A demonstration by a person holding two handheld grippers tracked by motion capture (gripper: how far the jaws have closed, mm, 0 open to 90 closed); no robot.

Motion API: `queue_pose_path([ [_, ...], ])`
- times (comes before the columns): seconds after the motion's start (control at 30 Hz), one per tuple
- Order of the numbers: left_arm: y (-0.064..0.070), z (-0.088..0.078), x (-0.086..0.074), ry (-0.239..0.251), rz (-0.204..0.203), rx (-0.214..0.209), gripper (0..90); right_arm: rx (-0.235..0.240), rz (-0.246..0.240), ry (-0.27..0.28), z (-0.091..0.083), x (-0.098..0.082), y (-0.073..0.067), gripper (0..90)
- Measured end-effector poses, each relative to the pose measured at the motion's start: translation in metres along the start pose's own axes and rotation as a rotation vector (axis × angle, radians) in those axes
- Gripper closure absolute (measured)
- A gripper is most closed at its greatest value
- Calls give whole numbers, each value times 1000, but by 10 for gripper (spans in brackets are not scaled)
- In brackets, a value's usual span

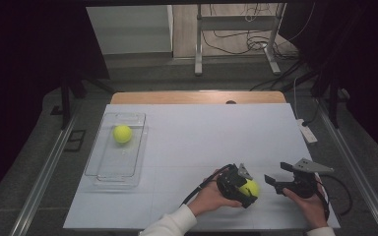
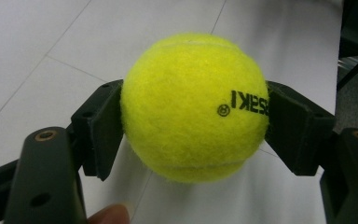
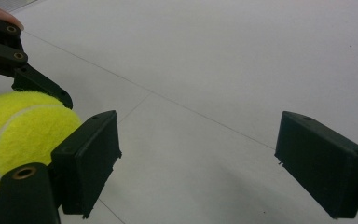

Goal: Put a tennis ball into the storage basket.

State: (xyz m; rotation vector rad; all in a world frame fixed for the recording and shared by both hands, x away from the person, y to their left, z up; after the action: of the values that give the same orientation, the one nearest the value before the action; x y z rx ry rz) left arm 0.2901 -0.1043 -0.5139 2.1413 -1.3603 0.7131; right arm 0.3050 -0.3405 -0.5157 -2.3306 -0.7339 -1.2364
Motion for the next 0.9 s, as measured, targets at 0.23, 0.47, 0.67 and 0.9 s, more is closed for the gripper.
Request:
queue_pose_path([
  [0.23,1,-4,-1,21,8,4,270,0,1,-1,0,0,0,139],
  [0.47,-1,-12,-2,36,15,-3,270,-2,1,-1,0,0,0,139],
  [0.67,-1,-17,-4,53,7,-3,270,-3,1,-2,0,0,0,138],
  [0.9,-5,-24,-9,73,-5,2,270,-4,0,-3,0,0,0,139],
])
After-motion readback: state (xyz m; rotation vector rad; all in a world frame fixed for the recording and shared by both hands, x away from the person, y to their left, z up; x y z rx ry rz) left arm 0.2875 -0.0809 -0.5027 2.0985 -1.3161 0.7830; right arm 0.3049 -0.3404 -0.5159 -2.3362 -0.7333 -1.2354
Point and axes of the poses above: each handheld gripper's, and its own axes: z roughly forward along the jaws, x roughly out of its top, y roughly to its right, the point moved 1 cm from there along z, roughly forward along the jaws, and after that the axes turned 2 degrees about z, right-handed, at the moved point
